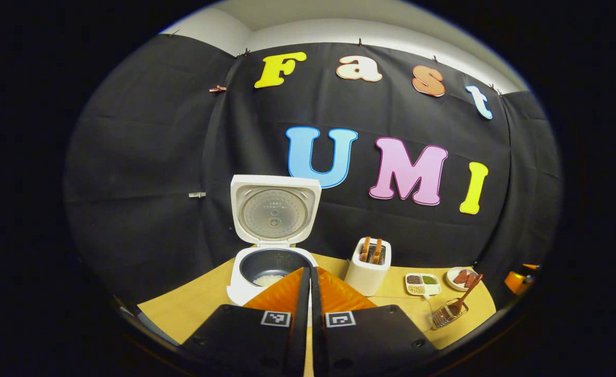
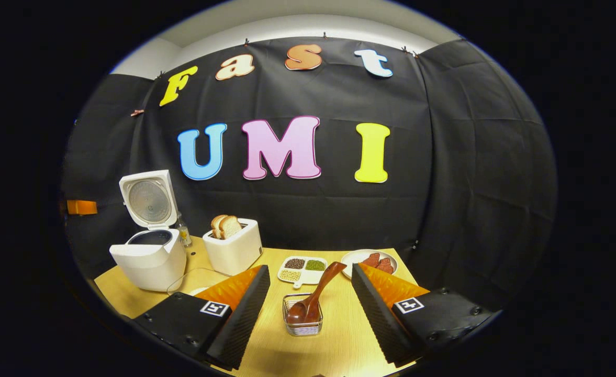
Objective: Close the left gripper, press the button to open the rice cooker; take a wooden spoon from the chopstick holder with the right hand, scoop a spoonful of rice and pour it into the rice cooker, then put the wooden spoon back into the chopstick holder.
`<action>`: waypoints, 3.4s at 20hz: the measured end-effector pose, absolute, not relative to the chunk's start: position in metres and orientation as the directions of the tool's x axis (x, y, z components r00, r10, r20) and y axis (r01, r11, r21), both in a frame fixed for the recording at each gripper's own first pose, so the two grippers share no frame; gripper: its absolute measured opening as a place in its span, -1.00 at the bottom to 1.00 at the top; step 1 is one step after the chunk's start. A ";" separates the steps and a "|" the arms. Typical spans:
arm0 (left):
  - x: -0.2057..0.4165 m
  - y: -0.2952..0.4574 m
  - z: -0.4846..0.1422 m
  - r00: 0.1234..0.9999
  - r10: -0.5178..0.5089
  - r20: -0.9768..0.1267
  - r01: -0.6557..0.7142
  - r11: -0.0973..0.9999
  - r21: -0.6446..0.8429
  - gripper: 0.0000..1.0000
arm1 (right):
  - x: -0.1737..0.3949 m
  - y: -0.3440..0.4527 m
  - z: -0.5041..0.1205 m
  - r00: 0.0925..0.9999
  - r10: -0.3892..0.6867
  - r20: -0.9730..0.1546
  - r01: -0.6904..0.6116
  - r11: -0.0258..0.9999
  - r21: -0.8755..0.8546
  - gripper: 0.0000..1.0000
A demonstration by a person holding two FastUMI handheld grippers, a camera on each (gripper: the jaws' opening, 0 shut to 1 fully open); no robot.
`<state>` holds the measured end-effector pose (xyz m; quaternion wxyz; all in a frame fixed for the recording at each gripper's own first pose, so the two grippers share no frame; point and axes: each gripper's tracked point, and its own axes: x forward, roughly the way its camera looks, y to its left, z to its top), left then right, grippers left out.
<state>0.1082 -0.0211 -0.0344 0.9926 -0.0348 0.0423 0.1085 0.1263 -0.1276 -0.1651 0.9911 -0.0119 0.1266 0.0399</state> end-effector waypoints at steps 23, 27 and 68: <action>0.086 -0.015 -0.104 0.923 0.256 -0.287 -0.266 0.964 0.007 0.91 | 0.246 -0.144 -0.339 0.810 0.104 -0.577 -0.067 0.994 0.086 0.99; 0.088 -0.019 -0.105 0.922 0.252 -0.294 -0.252 0.967 0.038 0.92 | 0.264 -0.142 -0.356 0.781 0.159 -0.603 -0.059 0.981 0.183 0.95; 0.046 0.041 -0.233 0.922 0.022 -0.387 -0.102 0.977 -0.187 0.92 | 0.232 0.051 -0.317 0.907 0.133 -0.400 -0.131 0.991 0.032 -0.65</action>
